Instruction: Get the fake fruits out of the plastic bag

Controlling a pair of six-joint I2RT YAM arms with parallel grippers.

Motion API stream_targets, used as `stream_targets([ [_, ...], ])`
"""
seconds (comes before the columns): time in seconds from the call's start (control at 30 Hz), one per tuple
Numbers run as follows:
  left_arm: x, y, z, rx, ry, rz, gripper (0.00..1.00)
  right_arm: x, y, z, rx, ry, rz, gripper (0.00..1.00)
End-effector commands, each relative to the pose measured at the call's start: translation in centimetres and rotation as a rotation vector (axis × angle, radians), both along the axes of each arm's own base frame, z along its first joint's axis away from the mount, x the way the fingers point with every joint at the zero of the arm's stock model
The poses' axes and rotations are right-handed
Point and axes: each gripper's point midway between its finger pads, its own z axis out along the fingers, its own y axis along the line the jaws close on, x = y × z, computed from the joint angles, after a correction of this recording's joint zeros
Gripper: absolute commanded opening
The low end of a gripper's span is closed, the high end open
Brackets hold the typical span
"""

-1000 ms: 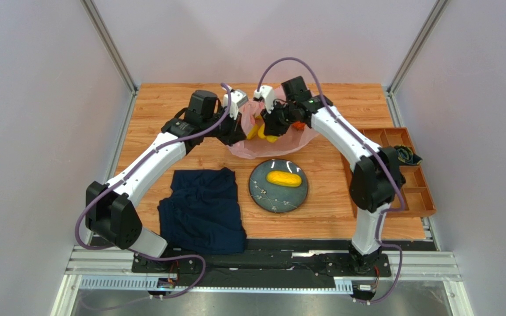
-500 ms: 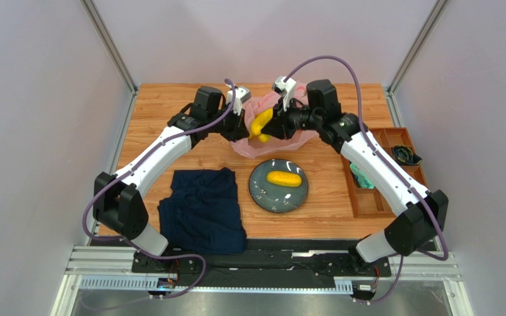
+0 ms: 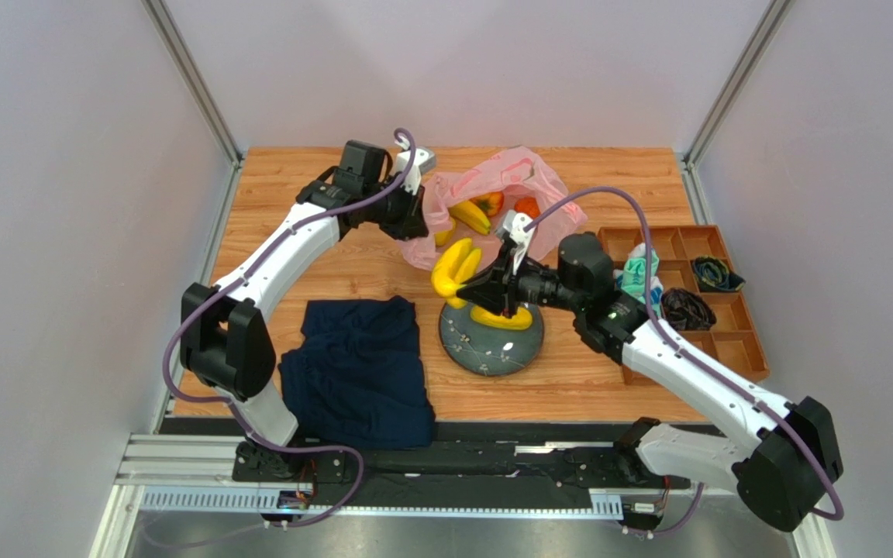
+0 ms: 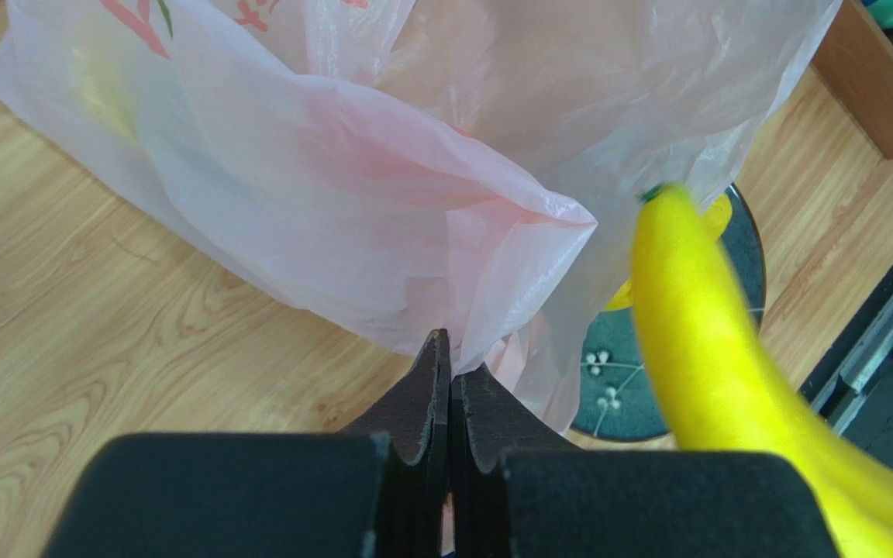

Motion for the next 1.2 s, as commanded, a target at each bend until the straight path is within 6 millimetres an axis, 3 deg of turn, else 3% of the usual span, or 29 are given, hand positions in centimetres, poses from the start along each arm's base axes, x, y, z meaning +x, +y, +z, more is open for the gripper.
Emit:
stream_targets([
  [0.0,-0.7,0.4,3.0,-0.029,-0.076,-0.024,0.00,1.3,0.8,0.9,0.100,-0.097,-0.053,0.00],
  [0.13,-0.5,0.1,3.2,-0.034,-0.080,-0.031,0.00,-1.5,1.7,1.1,0.067,-0.084,0.045,0.00],
  [0.17,-0.2,0.0,3.4,-0.037,-0.083,-0.031,0.00,-2.5,2.0,0.6,0.043,-0.067,0.074,0.00],
  [0.3,0.5,-0.4,3.1,-0.044,-0.090,-0.032,0.00,-3.0,2.1,-2.3,0.013,-0.023,0.086,0.00],
  [0.57,-0.7,0.7,2.9,0.001,-0.097,-0.043,0.00,0.1,4.0,-5.2,0.010,-0.069,0.058,0.00],
  [0.67,-1.1,1.0,2.3,0.010,-0.088,-0.042,0.00,0.1,4.3,-6.2,0.009,-0.034,0.059,0.00],
  [0.93,-1.4,0.8,2.2,0.000,-0.082,-0.050,0.00,0.4,1.9,-9.5,-0.028,-0.008,-0.058,0.00],
  [1.17,-1.3,1.2,2.0,0.030,-0.091,-0.059,0.00,0.7,1.6,-12.3,-0.018,0.005,-0.097,0.02],
])
